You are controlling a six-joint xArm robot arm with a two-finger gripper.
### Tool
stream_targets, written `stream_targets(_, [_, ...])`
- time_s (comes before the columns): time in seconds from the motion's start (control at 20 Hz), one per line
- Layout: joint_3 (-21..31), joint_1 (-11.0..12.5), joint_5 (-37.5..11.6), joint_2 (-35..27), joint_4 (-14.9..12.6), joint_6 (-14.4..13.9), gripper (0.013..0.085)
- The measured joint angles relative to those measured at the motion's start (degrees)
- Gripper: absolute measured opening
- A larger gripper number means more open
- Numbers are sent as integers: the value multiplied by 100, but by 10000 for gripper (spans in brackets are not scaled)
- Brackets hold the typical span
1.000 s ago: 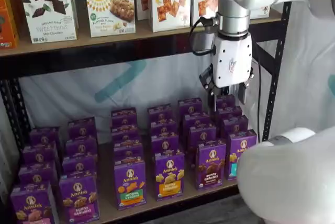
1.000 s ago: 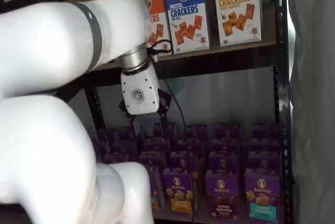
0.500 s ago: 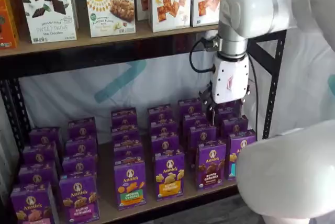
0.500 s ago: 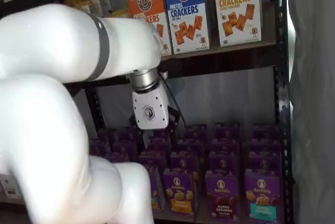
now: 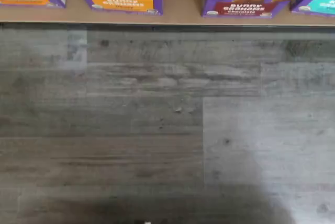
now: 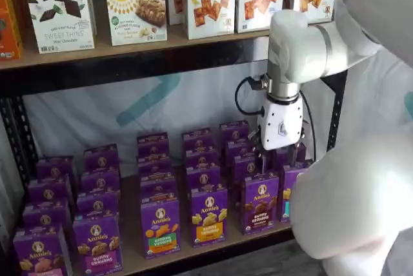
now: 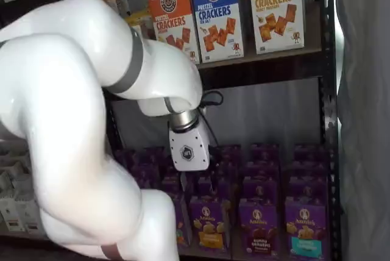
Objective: Pick up the purple box with a brown patch in the center, on the bottom shelf, the fifth box from the left
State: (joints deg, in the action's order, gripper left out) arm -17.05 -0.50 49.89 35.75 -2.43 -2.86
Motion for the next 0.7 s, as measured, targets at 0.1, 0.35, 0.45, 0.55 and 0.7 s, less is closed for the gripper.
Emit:
stream_targets(0.1, [33,88,-348,-280,9,86,850])
stream_targets(0.35, [36,299,-1224,-1055,-9,265,850])
stream_targets(0.45, [-48,358,-1401,-1383,-93,256,850])
stream_targets(0.55, [-169,429,-1620,-1818,-258,185,850])
stream_targets(0.7, [-303,526,-2018,-2372,-338,200,850])
